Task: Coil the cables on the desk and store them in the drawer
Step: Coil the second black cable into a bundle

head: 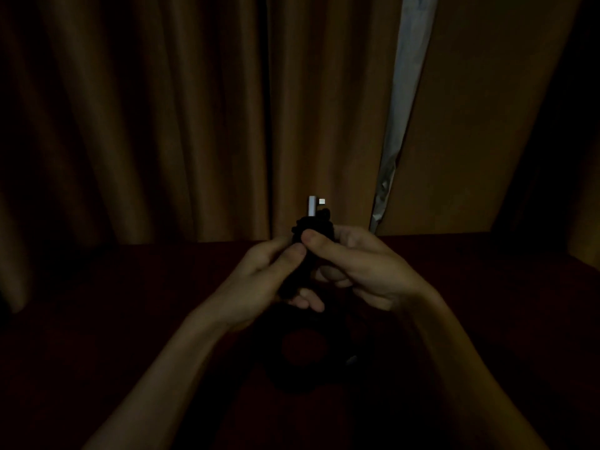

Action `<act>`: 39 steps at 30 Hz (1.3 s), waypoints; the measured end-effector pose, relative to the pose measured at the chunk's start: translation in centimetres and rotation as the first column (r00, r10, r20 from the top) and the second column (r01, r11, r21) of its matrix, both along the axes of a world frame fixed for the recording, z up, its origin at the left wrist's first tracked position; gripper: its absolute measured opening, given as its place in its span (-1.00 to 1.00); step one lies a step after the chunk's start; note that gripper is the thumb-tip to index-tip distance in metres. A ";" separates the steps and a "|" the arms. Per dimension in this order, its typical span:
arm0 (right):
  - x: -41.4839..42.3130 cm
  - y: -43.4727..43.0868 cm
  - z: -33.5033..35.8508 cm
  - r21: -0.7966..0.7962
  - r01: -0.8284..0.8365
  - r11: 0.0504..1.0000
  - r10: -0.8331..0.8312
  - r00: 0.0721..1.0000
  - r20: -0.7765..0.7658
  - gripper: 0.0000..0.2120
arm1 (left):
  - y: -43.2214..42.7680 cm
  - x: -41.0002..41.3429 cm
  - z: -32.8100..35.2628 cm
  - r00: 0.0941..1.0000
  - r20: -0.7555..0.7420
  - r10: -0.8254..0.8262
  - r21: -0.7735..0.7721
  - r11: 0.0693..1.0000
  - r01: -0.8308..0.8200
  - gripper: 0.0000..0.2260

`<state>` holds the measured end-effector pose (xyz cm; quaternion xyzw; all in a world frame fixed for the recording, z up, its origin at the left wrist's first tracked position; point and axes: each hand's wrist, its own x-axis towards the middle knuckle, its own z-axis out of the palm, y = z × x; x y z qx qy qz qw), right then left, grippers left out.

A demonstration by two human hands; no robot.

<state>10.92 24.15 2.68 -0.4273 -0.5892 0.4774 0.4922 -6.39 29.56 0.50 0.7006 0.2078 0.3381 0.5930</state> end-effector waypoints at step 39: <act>-4.1 1.1 -1.4 0.140 0.272 0.952 -0.239 0.947 -0.217 -0.79 | 0.6 -0.2 0.5 0.714 0.142 0.686 0.436 0.604 -0.667 -0.55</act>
